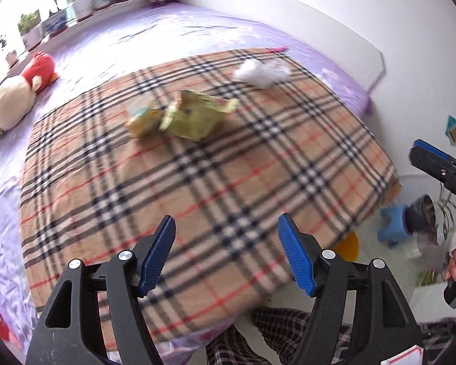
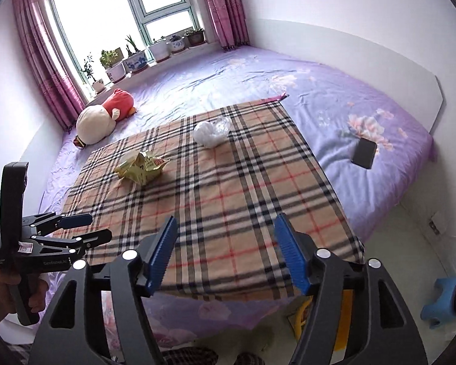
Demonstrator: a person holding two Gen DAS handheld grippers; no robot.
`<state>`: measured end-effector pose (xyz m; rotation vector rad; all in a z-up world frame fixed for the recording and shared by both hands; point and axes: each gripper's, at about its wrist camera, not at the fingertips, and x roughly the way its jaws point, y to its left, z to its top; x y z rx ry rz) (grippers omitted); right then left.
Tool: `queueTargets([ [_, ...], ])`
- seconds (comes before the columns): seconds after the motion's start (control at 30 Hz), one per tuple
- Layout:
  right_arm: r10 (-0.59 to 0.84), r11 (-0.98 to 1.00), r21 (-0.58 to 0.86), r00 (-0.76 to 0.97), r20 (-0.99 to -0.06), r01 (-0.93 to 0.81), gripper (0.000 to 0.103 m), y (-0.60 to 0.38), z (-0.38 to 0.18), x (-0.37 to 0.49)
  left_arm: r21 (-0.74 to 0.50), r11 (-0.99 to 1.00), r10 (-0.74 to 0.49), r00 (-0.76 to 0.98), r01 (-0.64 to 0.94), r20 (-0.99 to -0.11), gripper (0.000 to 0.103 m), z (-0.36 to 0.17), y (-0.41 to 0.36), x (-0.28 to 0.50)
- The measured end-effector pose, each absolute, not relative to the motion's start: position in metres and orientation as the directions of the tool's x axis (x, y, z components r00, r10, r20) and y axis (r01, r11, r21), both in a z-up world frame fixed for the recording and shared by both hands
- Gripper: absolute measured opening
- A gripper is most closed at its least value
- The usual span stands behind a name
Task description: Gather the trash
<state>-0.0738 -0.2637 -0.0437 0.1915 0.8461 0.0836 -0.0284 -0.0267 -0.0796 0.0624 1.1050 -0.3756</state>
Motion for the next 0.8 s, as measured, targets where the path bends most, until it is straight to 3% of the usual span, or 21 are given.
queueTargets([
  [0.27,0.12,0.991,0.132,0.668,-0.734,-0.033,0.073,-0.235,-0.058,-0.004,-0.126,0.967,-0.209,0.409,0.221,-0.888,0.07,-0.099,0.014,0.027],
  [0.47,0.103,0.994,0.11,0.607,-0.788,-0.025,0.08,-0.226,-0.093,0.055,-0.128,0.975,-0.193,0.405,0.182,-0.894,0.07,-0.111,0.028,0.062],
  [0.53,0.094,0.994,0.105,0.589,-0.803,-0.016,0.087,-0.225,-0.102,0.071,-0.133,0.976,-0.193,0.404,0.173,-0.894,0.069,-0.115,0.03,0.07],
  [0.8,0.071,0.997,0.078,0.534,-0.842,-0.009,0.092,-0.221,-0.125,0.121,-0.143,0.974,-0.203,0.401,0.174,-0.893,0.068,-0.122,0.029,0.095],
])
